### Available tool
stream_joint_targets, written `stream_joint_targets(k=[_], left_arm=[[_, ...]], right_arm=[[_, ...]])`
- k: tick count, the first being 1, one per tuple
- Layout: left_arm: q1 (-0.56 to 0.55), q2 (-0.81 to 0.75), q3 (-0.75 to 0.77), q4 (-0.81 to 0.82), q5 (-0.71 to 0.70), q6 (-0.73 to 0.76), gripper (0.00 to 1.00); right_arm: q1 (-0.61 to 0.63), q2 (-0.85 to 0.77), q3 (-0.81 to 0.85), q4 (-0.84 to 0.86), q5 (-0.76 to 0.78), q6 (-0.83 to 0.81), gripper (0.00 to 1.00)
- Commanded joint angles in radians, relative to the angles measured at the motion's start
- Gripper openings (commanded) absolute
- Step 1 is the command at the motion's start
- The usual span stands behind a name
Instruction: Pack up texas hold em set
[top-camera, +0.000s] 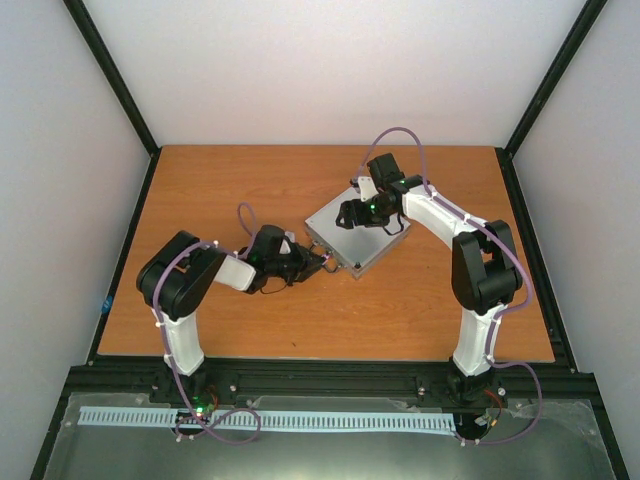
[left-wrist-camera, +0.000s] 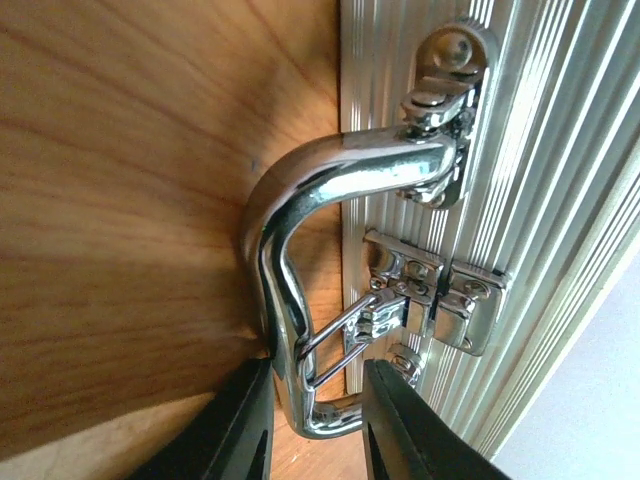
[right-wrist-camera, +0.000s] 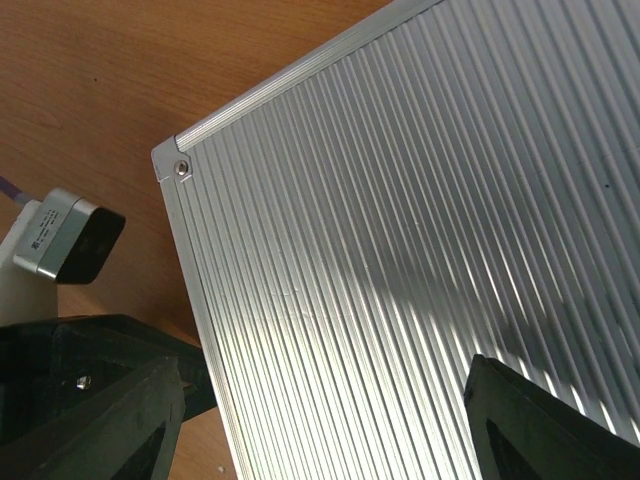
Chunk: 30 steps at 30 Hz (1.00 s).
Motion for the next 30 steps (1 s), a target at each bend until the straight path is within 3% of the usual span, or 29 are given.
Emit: stream_joint_targets(k=[1,17,25,30], left_arm=[[-0.011,0.021,0.020,0.039,-0.026,-0.009,0.25],[-0.011,-0.004,0.017,0.017,-0.025,-0.012,0.14],[-0.011,-0.045,0.036,-0.039,-0.024,-0.003,0.02],[-0.011,-0.085,0.044,-0.081,-0.033,0.008,0.01]], right_arm=[[-0.005,0.014,-0.012,0.009,-0.020,0.002,0.78],[-0.005,0.013,-0.024,0.010,-0.018,0.002,0.78],[-0.005,0.008,-0.038,0.014,-0.014,0.005,0.78],[-0.005,0.006,-0.070,0.028,-0.001,0.014,0.77]])
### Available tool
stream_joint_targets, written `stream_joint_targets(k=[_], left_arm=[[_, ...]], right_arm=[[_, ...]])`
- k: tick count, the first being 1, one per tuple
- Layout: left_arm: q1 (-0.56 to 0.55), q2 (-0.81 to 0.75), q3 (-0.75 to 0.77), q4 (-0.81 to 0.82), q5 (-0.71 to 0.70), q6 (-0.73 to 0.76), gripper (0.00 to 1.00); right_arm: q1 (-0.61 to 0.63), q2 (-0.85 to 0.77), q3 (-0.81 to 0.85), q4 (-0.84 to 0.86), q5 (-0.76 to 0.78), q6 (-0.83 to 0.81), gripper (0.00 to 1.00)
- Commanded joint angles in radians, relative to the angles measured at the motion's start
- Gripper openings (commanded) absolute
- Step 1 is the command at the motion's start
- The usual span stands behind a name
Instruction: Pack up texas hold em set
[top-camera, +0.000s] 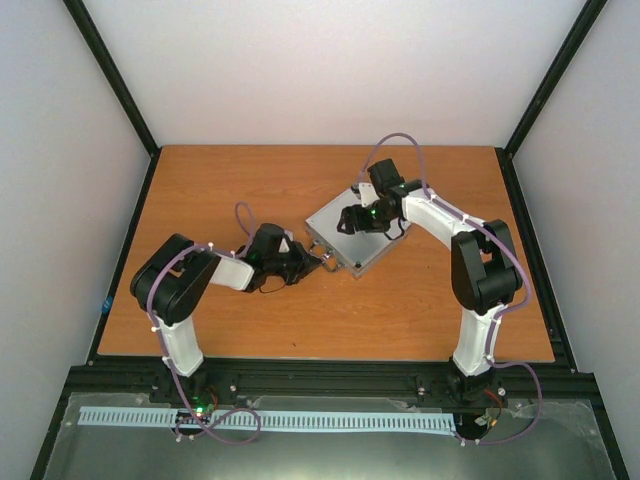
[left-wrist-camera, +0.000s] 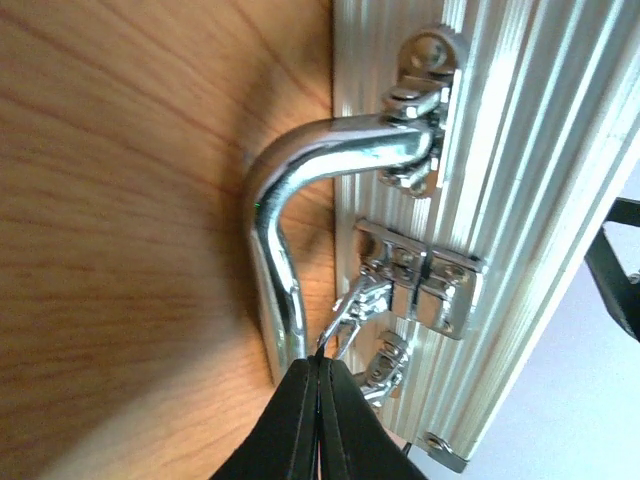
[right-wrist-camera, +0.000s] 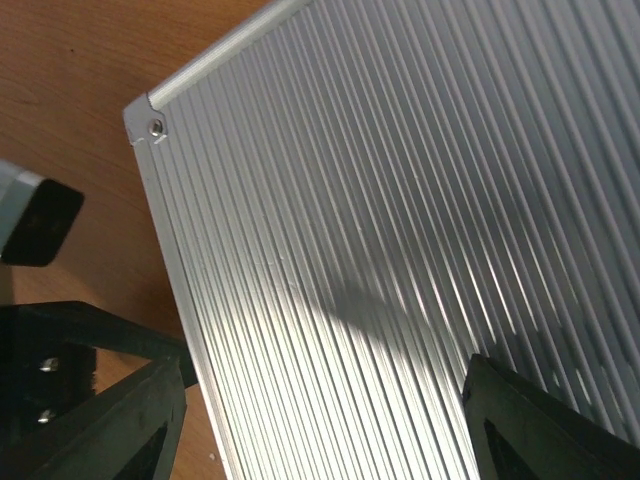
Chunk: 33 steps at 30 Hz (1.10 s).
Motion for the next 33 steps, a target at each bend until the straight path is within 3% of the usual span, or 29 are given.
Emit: stream_joint_targets(k=[1,10,27,33], left_arm=[[-0.010,-0.056,0.041,-0.031,-0.017,0.020,0.01],[-0.010,-0.061,0.058,-0.035,-0.021,0.013,0.01],[-0.010,0.034,0.200,-0.024,-0.002,0.005,0.01],[-0.009,0.008,0.181,-0.027,0.014,0.012,0.01]], right_arm=[[-0.003,0.006,-0.040,0.025,0.014,0.017,0.77],[-0.004,0.003,-0.089,0.037,0.034,0.053,0.67],[-0.003,0.001,-0.112,0.042,0.030,0.070,0.66],[-0.004,0.003,-0.112,0.040,0.024,0.071,0.66]])
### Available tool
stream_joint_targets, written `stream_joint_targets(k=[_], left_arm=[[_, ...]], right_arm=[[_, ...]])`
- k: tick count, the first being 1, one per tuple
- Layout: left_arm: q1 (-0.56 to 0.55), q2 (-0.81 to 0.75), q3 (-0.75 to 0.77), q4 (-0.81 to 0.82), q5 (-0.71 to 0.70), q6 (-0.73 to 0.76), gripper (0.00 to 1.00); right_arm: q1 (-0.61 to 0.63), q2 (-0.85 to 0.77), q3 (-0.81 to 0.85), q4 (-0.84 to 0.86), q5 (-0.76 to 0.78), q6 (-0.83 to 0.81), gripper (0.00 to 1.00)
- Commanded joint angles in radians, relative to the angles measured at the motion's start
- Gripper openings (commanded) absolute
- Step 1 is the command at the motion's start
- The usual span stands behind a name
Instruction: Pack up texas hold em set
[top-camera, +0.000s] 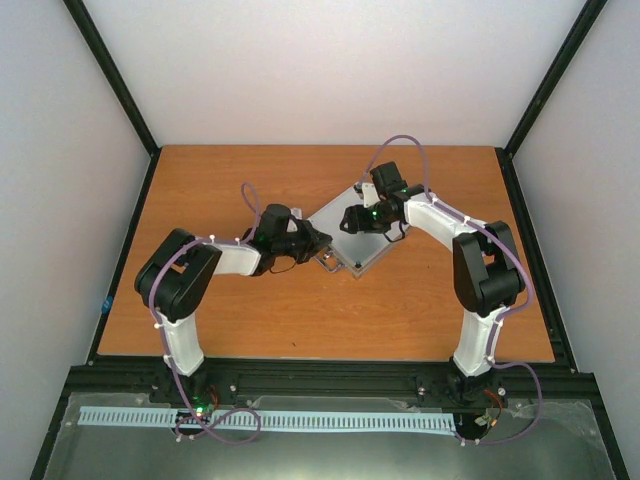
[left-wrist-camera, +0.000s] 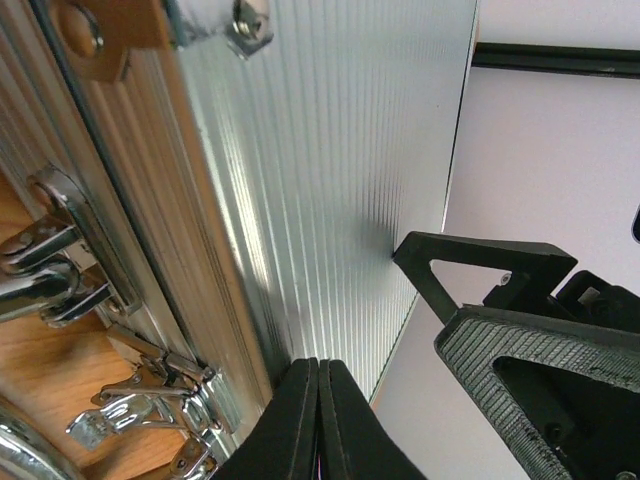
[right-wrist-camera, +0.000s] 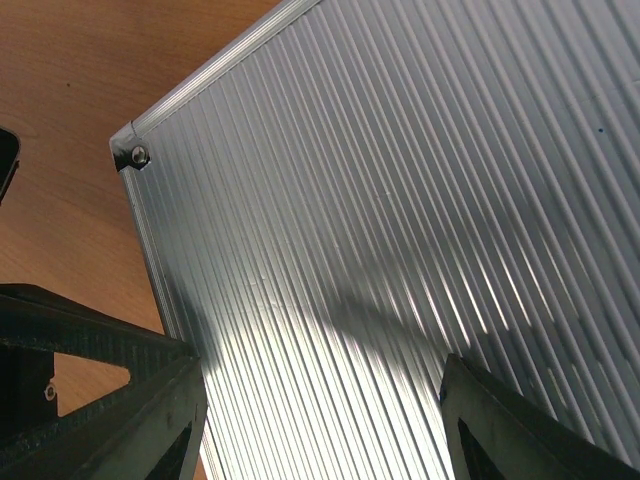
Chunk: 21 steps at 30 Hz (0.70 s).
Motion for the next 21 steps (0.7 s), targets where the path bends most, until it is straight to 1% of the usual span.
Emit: stream_joint_targets(k=[1,3,5,8,10,12,17,21], left_arm=[[-0.008,-0.028,-0.007,-0.006,0.013,0.014,0.01],[-0.008,-0.064,-0.025,-0.018,0.012,0.029,0.03],[-0.007,-0.100,-0.026,-0.047,0.014,0.052,0.09],[-0.008,-0.148,-0.035,-0.085,0.013,0.077,0.14],[-0.008,-0.177,-0.052,-0.116,0.008,0.093,0.15],[-0.008,-0.191,-0.081,-0.134,0.006,0.101,0.15],[-0.008,-0.182,-0.156,-0.120,0.020,0.107,0.14],[-0.008,-0.156,-0.180,-0.130,0.024,0.137,0.05]], right_arm=[[-0.001,0.022,-0.040,-0.052,0.010,0.019,0.66],[-0.001,0.025,-0.037,-0.053,0.009,0.020,0.66],[0.000,0.030,-0.036,-0.051,0.007,0.020,0.66],[0.000,0.031,-0.036,-0.052,0.006,0.021,0.66],[0.000,0.032,-0.033,-0.055,0.009,0.018,0.66],[0.000,0.031,-0.032,-0.058,0.012,0.017,0.67],[0.001,0.033,-0.029,-0.061,0.007,0.022,0.67],[0.000,0.036,-0.021,-0.069,0.012,0.016,0.67]])
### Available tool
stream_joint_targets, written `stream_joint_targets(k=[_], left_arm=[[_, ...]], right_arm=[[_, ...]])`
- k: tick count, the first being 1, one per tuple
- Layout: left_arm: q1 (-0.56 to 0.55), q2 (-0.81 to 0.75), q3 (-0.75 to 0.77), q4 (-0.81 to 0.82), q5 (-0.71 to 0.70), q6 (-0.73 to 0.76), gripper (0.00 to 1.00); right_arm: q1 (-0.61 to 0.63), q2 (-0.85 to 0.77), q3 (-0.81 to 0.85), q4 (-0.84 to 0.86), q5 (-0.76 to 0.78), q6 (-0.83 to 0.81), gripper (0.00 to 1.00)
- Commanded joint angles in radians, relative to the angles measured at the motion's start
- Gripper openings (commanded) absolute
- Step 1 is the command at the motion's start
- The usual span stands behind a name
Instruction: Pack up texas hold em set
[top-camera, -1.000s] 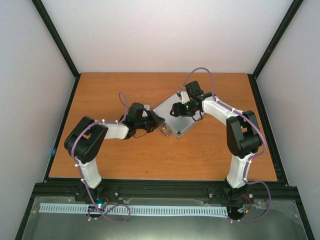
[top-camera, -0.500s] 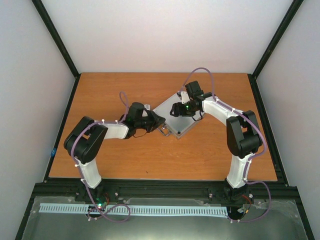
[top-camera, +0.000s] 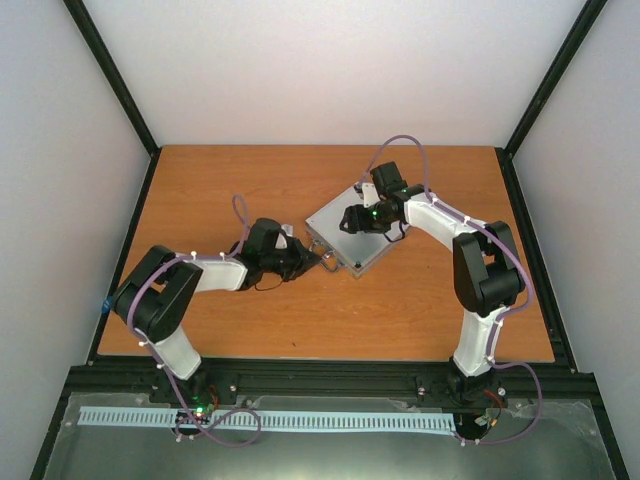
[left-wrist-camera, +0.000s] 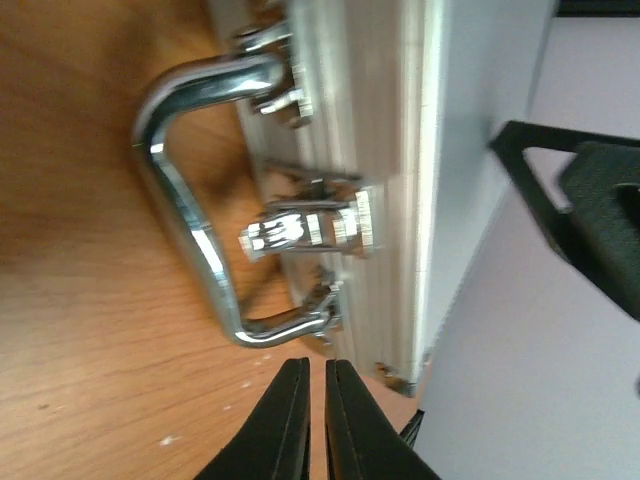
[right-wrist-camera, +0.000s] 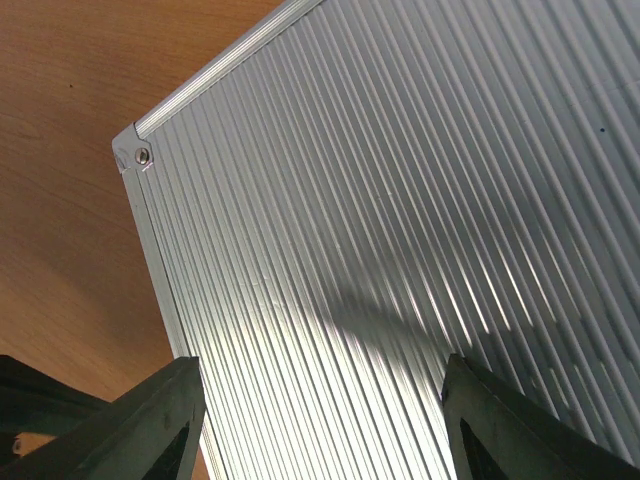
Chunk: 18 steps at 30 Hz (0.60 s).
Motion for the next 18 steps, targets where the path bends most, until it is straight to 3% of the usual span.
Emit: stream_joint_targets(k=[1,15,18], left_arm=[[-0.008,0.032,-0.019,-0.008,0.009,0.049,0.02],[-0.008,0.137,0.098,-0.085,-0.015,0.144,0.01],[-0.008,0.144,0.139,-0.184,-0.033,0.183,0.01]], right_arm=[[0.001,0.036,-0.018,-0.073,0.017,0.009,0.67],[0.001,0.051,0.004,-0.082,0.012,0.009,0.67],[0.001,0.055,0.011,-0.081,0.012,0.011,0.67]])
